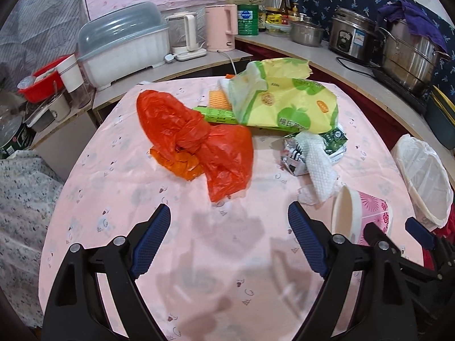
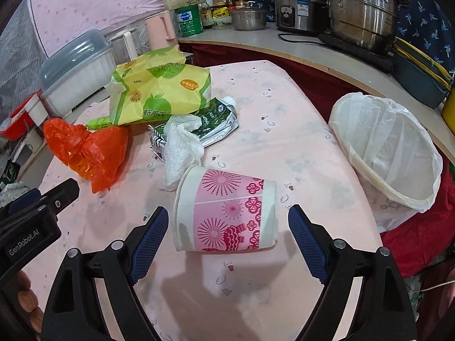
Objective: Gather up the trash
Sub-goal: 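Reach to the pink paper cup and grasp it with the right gripper, then grasp the red plastic bag with the left gripper while the right holds the pink cup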
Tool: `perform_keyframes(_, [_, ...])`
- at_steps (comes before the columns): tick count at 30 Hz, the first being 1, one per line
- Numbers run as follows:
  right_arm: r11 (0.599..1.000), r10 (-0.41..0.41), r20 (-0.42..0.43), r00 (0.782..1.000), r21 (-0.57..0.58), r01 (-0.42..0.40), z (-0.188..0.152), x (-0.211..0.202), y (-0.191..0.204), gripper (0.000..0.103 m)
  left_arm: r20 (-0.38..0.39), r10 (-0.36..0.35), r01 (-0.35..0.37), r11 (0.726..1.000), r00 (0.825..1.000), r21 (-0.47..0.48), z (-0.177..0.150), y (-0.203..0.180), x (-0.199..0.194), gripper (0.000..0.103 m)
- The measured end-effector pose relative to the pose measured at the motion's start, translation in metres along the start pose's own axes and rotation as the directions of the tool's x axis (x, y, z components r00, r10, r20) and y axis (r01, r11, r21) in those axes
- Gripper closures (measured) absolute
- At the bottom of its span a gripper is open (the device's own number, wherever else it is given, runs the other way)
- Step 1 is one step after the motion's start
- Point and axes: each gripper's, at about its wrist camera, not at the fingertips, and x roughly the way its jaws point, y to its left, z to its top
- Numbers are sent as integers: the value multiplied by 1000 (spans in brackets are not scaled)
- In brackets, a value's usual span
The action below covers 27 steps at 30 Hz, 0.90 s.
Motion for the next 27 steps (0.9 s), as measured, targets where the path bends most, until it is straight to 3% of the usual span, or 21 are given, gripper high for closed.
perform_keyframes(13, [996,-87,-29,996,-37,86,-4,24,0,22,-29,-14,13,1000,999,-14,-9,11,9,22])
perform_keyframes(18, [996,-94,-31,995,-10,94,-1,19,-18,43,-35,-23,23,1000,999,-9,-10,6,13,22])
perform_keyframes(21, [997,-81,-32,996,11,81,0,16,-28,61,-36,-26,25,1000,999,-8,-9,4,14,22])
perform_keyframes(25, [998,-52,-33,998,26,53,2,16,-35,95,-39,-22,21,1000,999,-15,-7,5,17,22])
perform_keyframes(27, [998,-43,-36,998,35,44,3,17,-38,98,-36,-15,14,1000,999,-22,-4,9,18,22])
